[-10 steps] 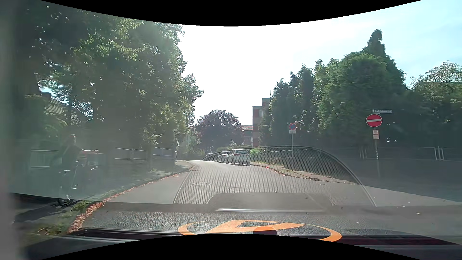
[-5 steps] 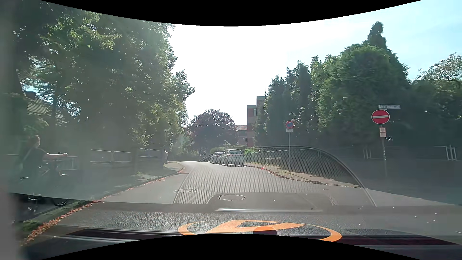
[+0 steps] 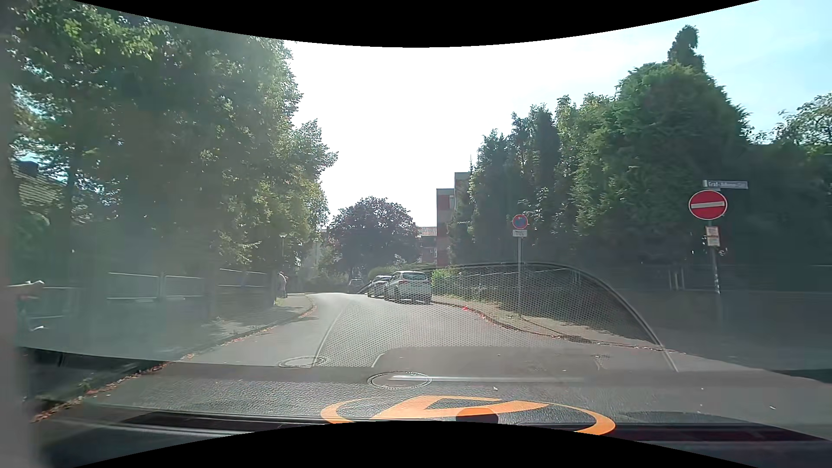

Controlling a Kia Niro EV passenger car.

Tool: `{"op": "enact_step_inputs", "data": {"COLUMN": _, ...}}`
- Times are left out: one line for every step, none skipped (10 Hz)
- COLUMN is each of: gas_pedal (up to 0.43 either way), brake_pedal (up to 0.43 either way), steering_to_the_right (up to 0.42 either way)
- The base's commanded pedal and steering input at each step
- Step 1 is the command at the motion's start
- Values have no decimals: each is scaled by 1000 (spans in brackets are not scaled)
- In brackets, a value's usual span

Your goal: Follow the waypoints while adhering to traffic rules and regulations

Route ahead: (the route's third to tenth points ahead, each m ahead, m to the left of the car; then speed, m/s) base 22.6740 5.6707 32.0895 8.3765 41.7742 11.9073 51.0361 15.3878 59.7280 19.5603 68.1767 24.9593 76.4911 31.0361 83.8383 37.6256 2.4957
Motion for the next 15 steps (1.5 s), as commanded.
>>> {"op": "enact_step_inputs", "data": {"gas_pedal": 118, "brake_pedal": 0, "steering_to_the_right": 26}}
{"op": "enact_step_inputs", "data": {"gas_pedal": 118, "brake_pedal": 0, "steering_to_the_right": 19}}
{"op": "enact_step_inputs", "data": {"gas_pedal": 118, "brake_pedal": 0, "steering_to_the_right": 14}}
{"op": "enact_step_inputs", "data": {"gas_pedal": 118, "brake_pedal": 0, "steering_to_the_right": 7}}
{"op": "enact_step_inputs", "data": {"gas_pedal": 118, "brake_pedal": 0, "steering_to_the_right": 3}}
{"op": "enact_step_inputs", "data": {"gas_pedal": 118, "brake_pedal": 0, "steering_to_the_right": 1}}
{"op": "enact_step_inputs", "data": {"gas_pedal": 118, "brake_pedal": 0, "steering_to_the_right": -3}}
{"op": "enact_step_inputs", "data": {"gas_pedal": 118, "brake_pedal": 0, "steering_to_the_right": -8}}
{"op": "enact_step_inputs", "data": {"gas_pedal": 118, "brake_pedal": 0, "steering_to_the_right": -10}}
{"op": "enact_step_inputs", "data": {"gas_pedal": 118, "brake_pedal": 0, "steering_to_the_right": -14}}
{"op": "enact_step_inputs", "data": {"gas_pedal": 118, "brake_pedal": 0, "steering_to_the_right": -17}}
{"op": "enact_step_inputs", "data": {"gas_pedal": 118, "brake_pedal": 0, "steering_to_the_right": -20}}
{"op": "enact_step_inputs", "data": {"gas_pedal": 118, "brake_pedal": 0, "steering_to_the_right": -22}}
{"op": "enact_step_inputs", "data": {"gas_pedal": 118, "brake_pedal": 0, "steering_to_the_right": -25}}
{"op": "enact_step_inputs", "data": {"gas_pedal": 110, "brake_pedal": 0, "steering_to_the_right": -29}}
